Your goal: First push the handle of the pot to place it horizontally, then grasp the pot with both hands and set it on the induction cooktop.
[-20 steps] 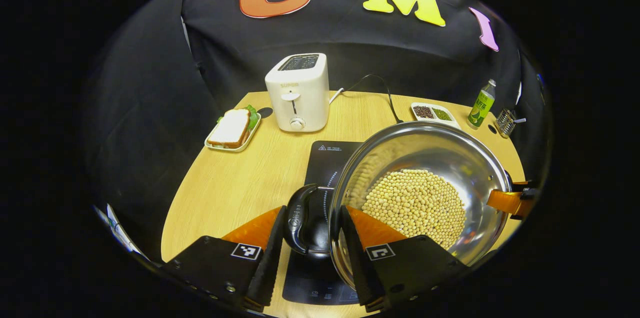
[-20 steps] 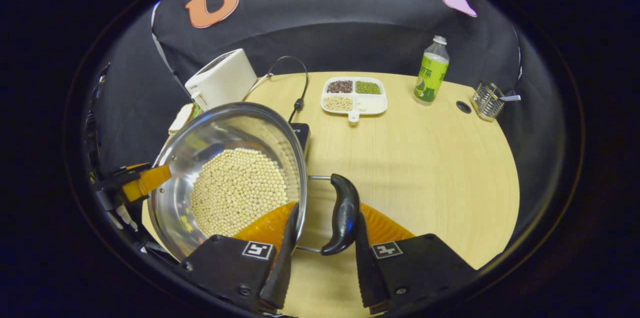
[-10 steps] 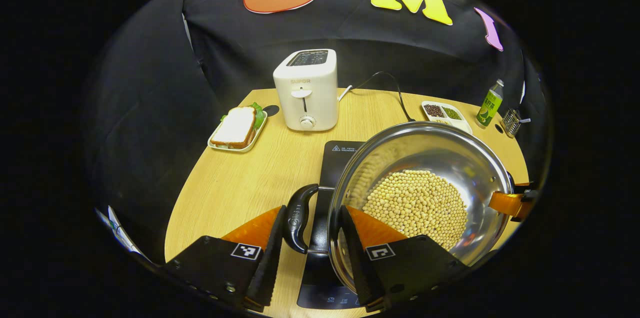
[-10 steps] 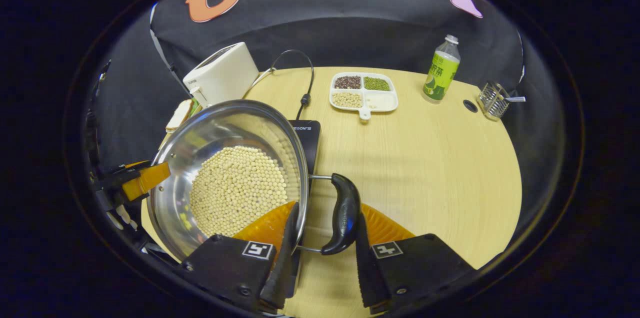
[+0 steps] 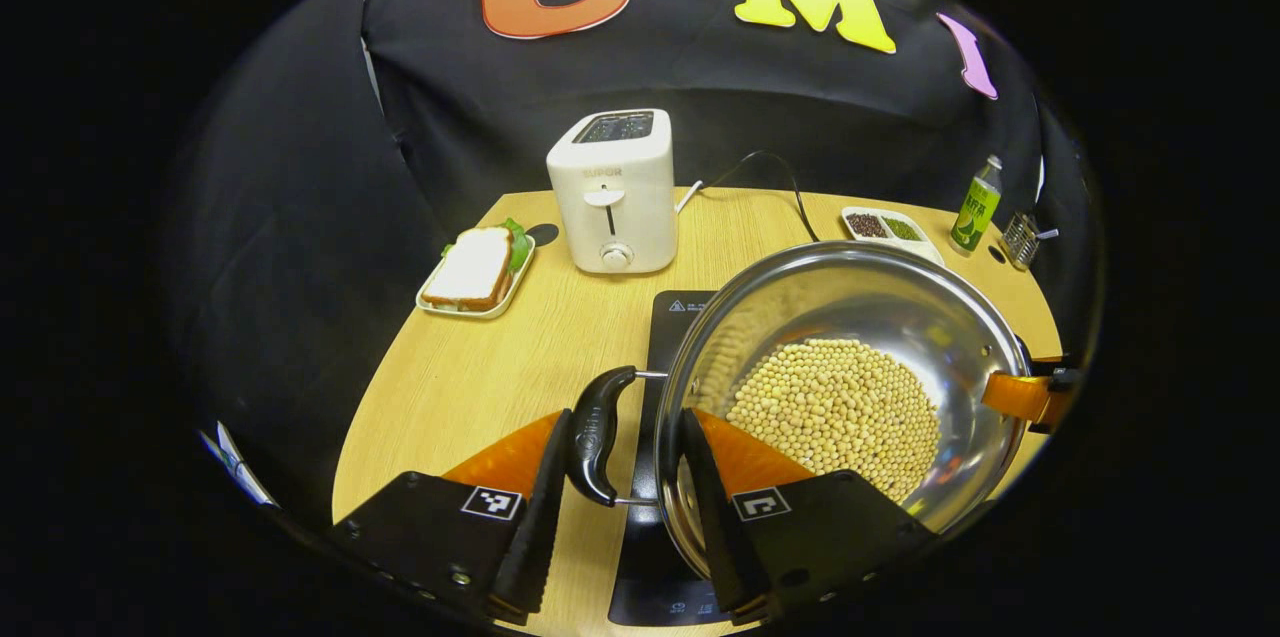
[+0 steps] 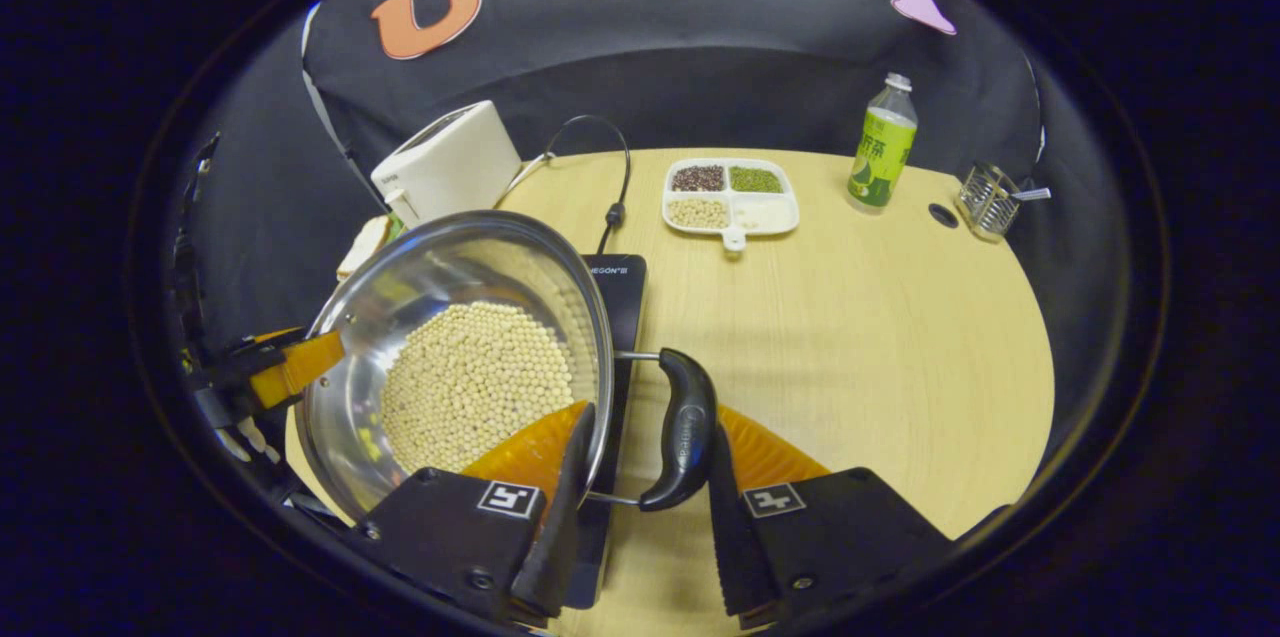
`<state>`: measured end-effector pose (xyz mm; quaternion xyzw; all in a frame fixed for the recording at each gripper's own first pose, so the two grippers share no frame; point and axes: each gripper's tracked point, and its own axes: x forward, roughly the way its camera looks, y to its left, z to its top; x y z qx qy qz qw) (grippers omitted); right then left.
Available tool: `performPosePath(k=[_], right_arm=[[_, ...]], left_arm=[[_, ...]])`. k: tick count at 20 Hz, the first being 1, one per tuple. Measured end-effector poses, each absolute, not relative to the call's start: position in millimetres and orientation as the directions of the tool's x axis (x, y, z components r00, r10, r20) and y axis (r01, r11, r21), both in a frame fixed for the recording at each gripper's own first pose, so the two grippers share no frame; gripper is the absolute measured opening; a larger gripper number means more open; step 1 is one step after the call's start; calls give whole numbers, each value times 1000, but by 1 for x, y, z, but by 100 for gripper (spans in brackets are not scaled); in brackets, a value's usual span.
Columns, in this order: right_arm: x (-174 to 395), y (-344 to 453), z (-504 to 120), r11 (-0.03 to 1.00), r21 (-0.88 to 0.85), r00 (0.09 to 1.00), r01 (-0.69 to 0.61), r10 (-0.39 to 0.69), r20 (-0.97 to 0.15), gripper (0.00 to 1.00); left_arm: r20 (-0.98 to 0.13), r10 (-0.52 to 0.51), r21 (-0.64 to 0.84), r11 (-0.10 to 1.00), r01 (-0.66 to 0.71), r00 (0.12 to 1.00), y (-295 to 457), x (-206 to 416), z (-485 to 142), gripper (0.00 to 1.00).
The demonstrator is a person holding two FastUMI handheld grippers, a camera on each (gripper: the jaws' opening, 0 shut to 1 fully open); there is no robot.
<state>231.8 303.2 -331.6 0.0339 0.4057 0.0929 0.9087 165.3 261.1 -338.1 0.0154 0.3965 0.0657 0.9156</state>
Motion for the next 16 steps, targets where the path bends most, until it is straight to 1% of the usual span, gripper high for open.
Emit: performPosePath(k=[3, 6, 11, 14, 16], right_arm=[[234, 303, -332, 981, 135, 671, -139, 194, -716, 60], [235, 304, -331, 980, 137, 702, -142, 198, -684, 63], [236, 304, -334, 981, 129, 707, -141, 192, -680, 66], [236, 306, -334, 978, 125, 704, -166, 207, -679, 76], [237, 307, -333, 975, 115, 716, -189, 217, -663, 77]], left_arm=[[-714, 141, 101, 990, -98, 686, 261, 165, -340, 61], [-707, 146, 99, 989, -107, 693, 261, 165, -340, 63], [-700, 140, 102, 990, -97, 700, 262, 165, -340, 63], [-694, 139, 99, 990, -98, 706, 261, 166, -338, 63], [-691, 131, 91, 991, -94, 711, 262, 166, -338, 62]])
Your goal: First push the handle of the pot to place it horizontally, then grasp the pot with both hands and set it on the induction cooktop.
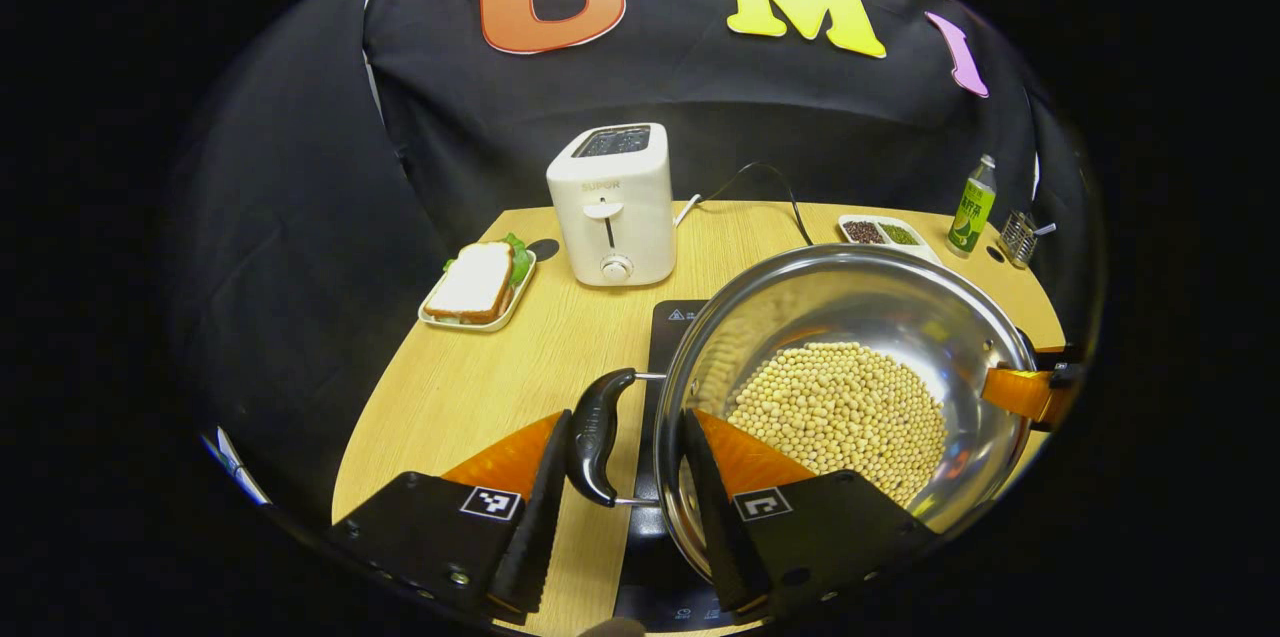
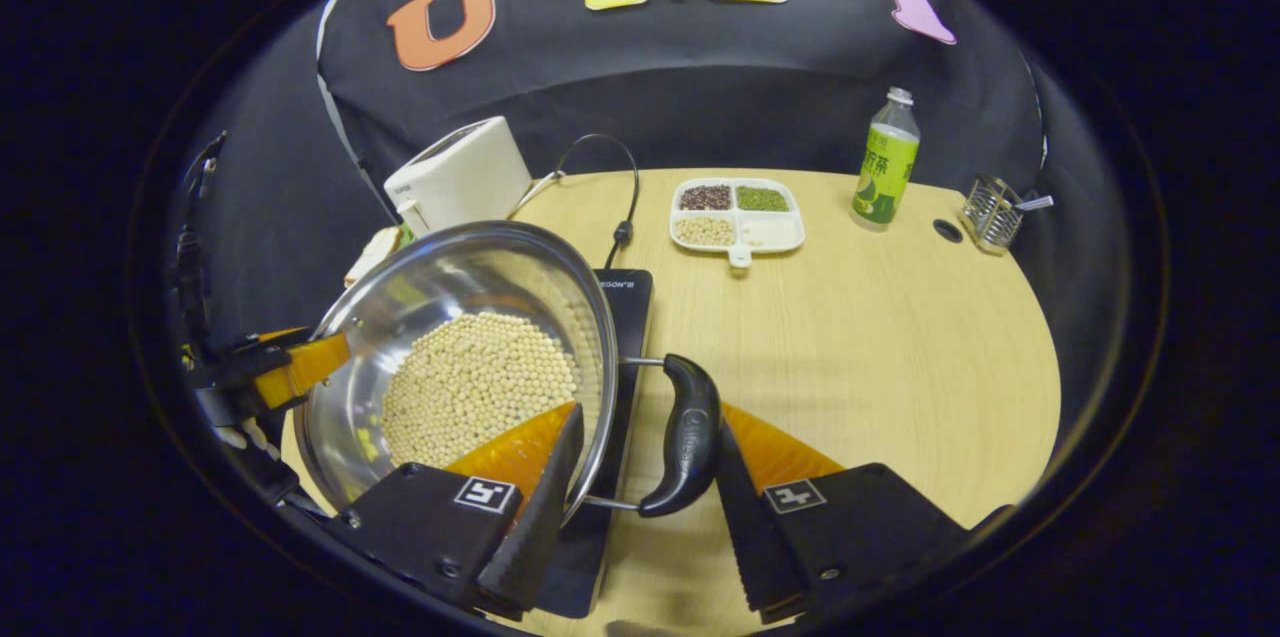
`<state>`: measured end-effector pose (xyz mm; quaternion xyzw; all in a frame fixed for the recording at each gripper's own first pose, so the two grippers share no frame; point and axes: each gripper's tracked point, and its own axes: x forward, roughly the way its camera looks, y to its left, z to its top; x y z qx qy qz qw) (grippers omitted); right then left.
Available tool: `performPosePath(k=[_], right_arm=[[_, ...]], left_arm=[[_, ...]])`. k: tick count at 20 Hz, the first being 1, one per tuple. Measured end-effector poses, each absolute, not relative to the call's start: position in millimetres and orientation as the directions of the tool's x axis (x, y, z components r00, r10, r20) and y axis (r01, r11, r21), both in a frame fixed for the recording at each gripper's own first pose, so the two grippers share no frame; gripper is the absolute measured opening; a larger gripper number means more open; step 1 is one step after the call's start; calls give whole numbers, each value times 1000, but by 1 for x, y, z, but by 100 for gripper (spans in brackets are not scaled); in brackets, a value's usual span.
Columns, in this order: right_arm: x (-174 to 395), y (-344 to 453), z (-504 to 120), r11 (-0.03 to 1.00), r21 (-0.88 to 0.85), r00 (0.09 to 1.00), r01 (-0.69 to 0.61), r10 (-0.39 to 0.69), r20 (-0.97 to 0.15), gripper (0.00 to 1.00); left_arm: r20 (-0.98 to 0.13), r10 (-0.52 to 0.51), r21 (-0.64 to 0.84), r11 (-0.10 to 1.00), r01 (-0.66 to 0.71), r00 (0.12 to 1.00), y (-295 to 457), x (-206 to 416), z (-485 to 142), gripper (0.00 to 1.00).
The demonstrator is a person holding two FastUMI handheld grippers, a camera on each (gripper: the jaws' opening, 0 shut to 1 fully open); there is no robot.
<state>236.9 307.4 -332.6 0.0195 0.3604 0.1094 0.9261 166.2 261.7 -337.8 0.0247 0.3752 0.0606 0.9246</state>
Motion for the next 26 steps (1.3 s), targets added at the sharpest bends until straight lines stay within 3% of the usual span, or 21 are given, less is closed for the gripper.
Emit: performPosePath(k=[1, 2, 3, 4, 6, 8, 12, 26], right_arm=[[238, 303, -331, 977, 95, 727, -193, 207, -654, 77], [238, 302, -327, 978, 90, 742, -188, 202, -639, 82], [238, 301, -322, 978, 85, 754, -190, 201, -626, 79], [237, 300, -318, 977, 70, 759, -201, 201, -619, 81], [236, 297, -312, 974, 38, 767, -224, 200, -610, 80], [237, 296, -302, 972, 19, 787, -234, 201, -583, 81], [234, 296, -280, 964, -12, 818, -267, 220, -531, 81], [204, 275, -202, 951, -63, 891, -304, 260, -373, 81]], left_arm=[[-688, 122, 84, 993, -88, 715, 261, 166, -337, 63], [-686, 116, 74, 993, -90, 718, 262, 165, -337, 64], [-686, 115, 65, 993, -97, 719, 263, 163, -335, 75], [-675, 135, 81, 991, -109, 726, 269, 163, -331, 66], [-662, 153, 102, 988, -114, 733, 272, 161, -325, 80], [-653, 163, 119, 987, -111, 740, 272, 161, -320, 85], [-610, 187, 154, 981, -116, 770, 276, 159, -300, 85], [-459, 131, 47, 991, -123, 879, 231, 137, -212, 85]])
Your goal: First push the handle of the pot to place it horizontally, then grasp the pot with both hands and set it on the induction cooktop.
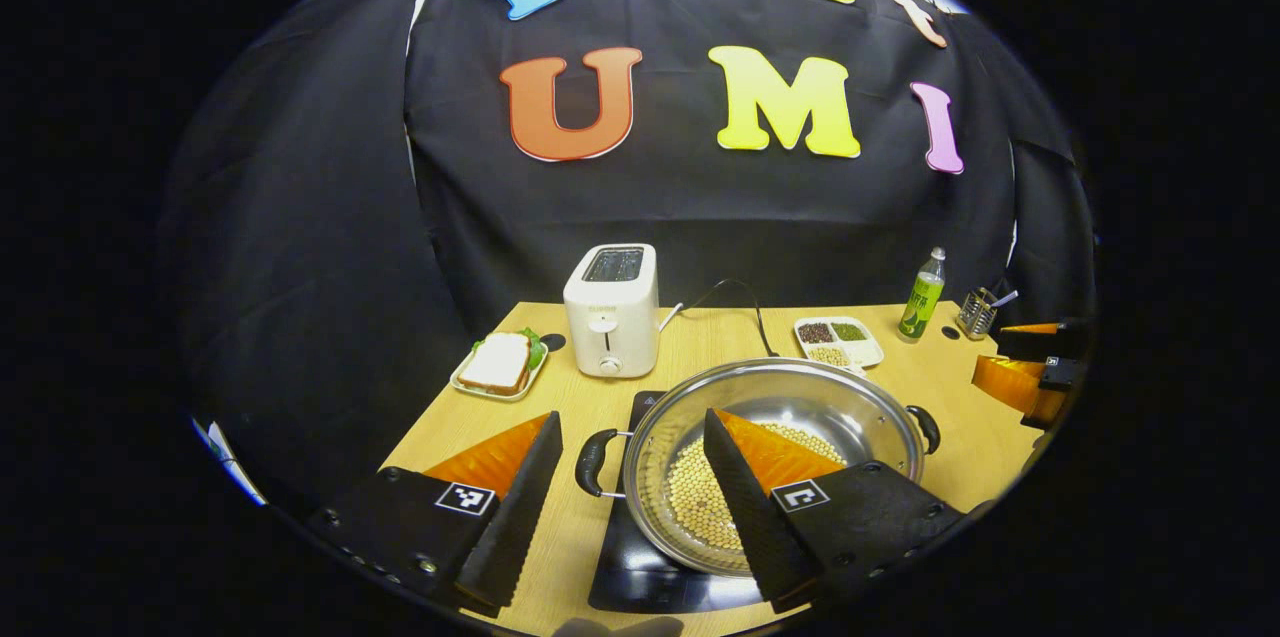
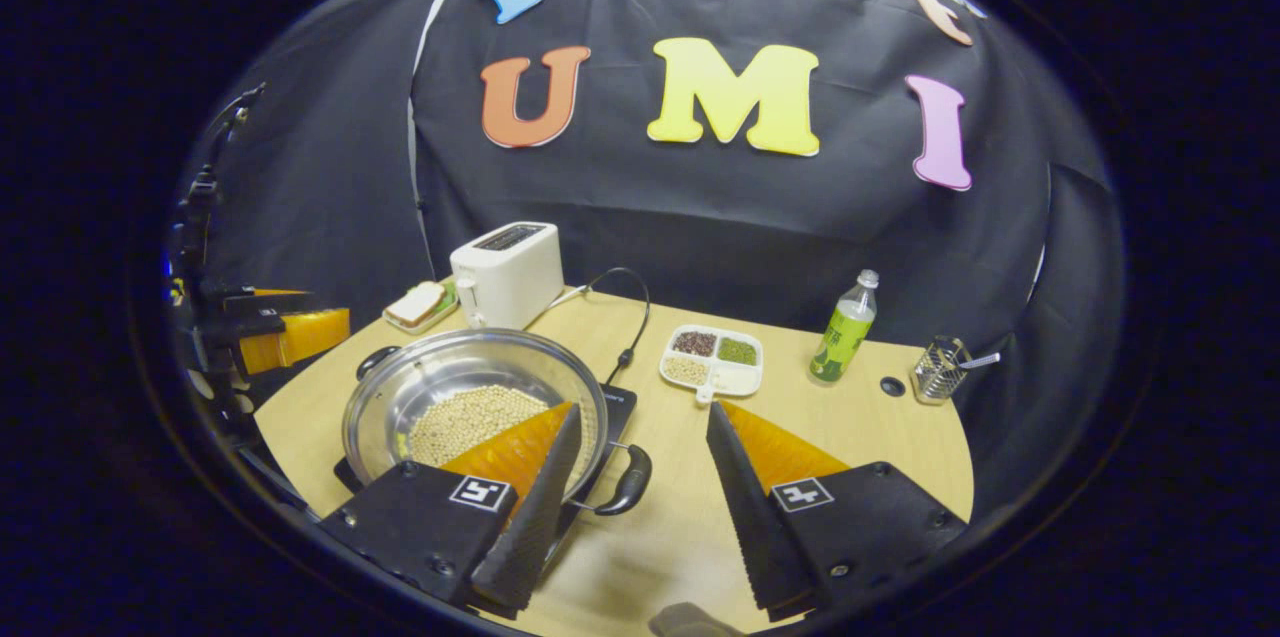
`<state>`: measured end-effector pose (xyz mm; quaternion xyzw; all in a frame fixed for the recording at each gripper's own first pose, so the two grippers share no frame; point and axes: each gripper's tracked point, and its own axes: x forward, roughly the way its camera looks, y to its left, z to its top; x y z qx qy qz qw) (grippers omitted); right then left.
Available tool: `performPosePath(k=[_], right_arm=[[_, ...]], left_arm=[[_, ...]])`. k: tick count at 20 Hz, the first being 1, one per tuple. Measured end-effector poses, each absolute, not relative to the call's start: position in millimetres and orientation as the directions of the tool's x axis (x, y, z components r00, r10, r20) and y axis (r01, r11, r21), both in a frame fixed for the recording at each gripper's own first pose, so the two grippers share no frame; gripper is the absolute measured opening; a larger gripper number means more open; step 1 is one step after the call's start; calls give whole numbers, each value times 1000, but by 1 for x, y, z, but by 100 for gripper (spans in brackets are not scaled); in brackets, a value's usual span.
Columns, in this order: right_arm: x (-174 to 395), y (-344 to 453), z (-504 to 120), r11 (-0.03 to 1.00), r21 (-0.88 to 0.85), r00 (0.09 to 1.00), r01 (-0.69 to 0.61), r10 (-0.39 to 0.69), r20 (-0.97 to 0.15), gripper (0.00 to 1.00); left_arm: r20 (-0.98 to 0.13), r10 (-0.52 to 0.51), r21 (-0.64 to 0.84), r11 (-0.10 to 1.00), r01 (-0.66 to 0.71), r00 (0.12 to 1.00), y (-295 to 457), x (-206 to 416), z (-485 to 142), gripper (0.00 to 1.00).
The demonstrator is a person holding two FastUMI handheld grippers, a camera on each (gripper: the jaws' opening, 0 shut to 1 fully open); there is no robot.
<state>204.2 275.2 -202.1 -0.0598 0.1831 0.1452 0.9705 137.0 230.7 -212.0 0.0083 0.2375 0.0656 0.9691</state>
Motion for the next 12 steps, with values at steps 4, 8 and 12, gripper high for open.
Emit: performPosePath(k=[4, 8, 12], right_arm=[[187, 248, -176, 958, -60, 912, -281, 248, -326, 87], [160, 207, -134, 965, -58, 941, -254, 233, -246, 87], [127, 154, -84, 974, -40, 966, -224, 216, -140, 100]], left_arm=[[-401, 126, 41, 992, -119, 907, 205, 125, -178, 85], [-327, 136, 44, 991, -129, 935, 163, 107, -139, 85], [-241, 110, 16, 994, -110, 964, 100, 88, -93, 79]])
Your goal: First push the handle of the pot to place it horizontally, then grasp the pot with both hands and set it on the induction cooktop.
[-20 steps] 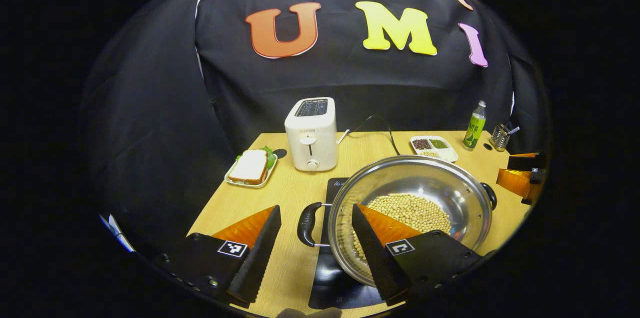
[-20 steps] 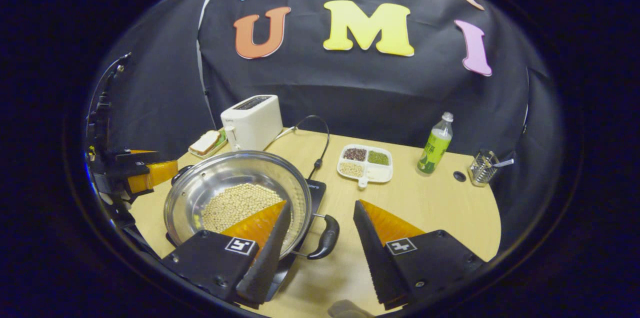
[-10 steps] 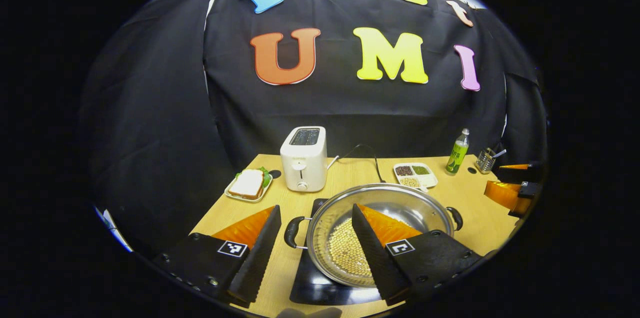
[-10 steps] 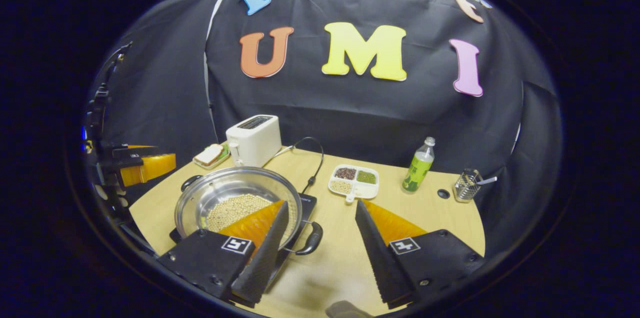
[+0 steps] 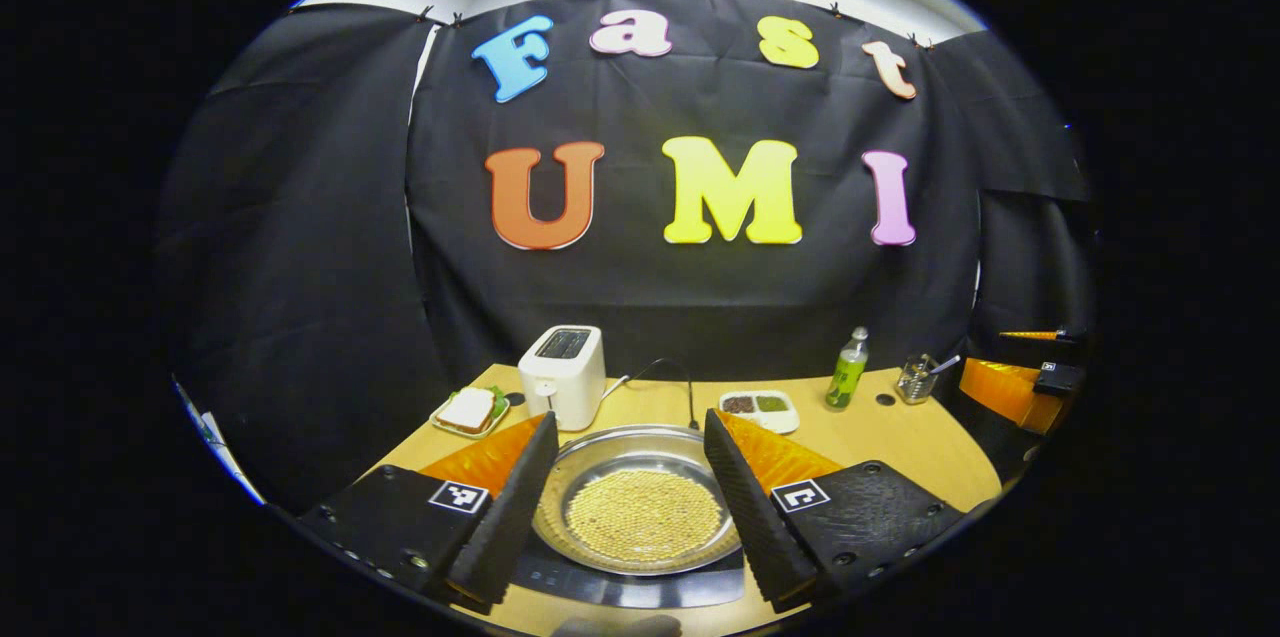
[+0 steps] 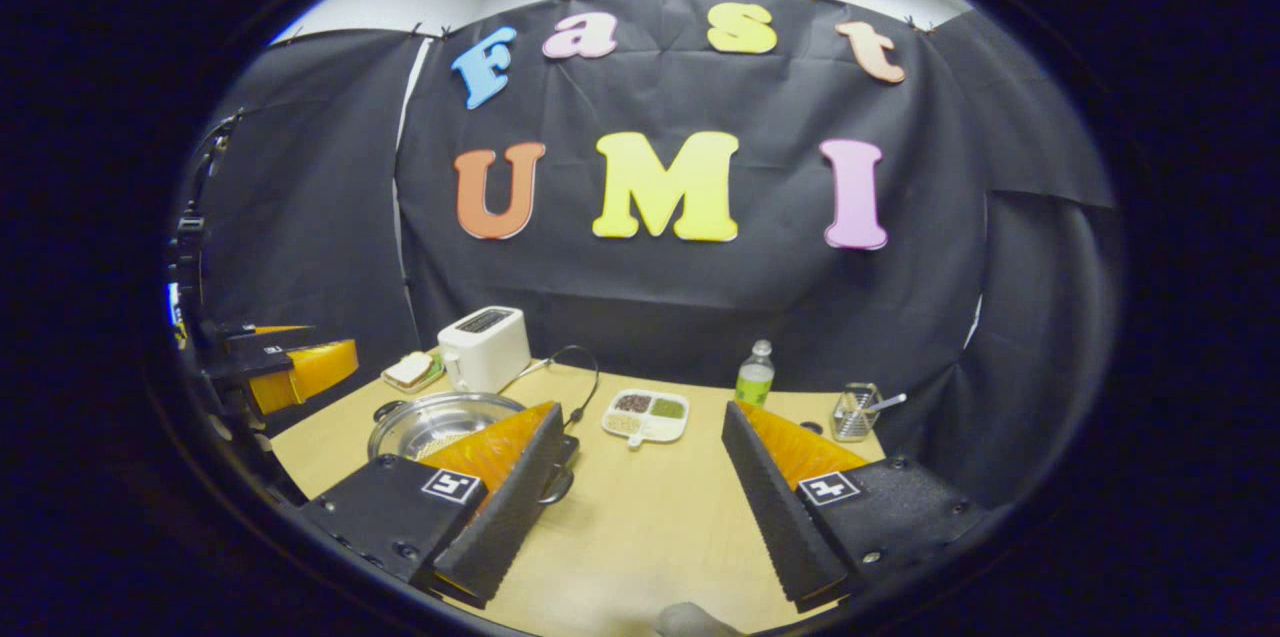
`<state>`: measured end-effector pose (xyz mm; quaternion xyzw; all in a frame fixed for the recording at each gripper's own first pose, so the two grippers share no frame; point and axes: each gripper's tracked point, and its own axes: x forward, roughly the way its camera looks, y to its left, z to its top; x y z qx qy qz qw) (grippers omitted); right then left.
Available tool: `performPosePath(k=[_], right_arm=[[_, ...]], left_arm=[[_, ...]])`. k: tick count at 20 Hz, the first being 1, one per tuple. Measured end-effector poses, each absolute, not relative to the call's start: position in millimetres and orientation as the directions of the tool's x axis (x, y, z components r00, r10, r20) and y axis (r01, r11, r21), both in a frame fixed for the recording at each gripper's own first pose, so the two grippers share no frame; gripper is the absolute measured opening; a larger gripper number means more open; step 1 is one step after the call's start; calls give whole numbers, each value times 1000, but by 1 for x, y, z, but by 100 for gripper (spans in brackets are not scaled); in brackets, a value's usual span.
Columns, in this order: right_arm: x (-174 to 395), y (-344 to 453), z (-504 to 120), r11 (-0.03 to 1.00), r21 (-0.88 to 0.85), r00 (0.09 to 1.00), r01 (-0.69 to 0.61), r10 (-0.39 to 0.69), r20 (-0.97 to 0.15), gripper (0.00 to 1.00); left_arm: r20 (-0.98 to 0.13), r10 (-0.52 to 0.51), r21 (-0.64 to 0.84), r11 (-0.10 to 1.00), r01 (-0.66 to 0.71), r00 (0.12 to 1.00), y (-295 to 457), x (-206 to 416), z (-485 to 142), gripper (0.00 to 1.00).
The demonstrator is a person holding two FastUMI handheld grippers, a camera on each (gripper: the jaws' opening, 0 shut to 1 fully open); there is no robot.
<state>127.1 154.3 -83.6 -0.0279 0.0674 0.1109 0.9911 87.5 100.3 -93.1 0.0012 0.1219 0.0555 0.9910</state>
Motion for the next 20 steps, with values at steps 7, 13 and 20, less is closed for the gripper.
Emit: performPosePath(k=[7, 13, 20], right_arm=[[58, 49, -19, 984, -10, 984, -178, 178, -17, 100], [16, -19, 6, 988, 25, 987, -154, 153, 54, 100], [-19, -66, 18, 993, 37, 989, -109, 105, 104, 100]], left_arm=[[-75, 74, 47, 996, -71, 994, -7, 43, -12, 95], [16, 75, 60, 995, -76, 997, -63, 0, 24, 95], [52, 46, 54, 997, -49, 998, -103, -29, 41, 95]])
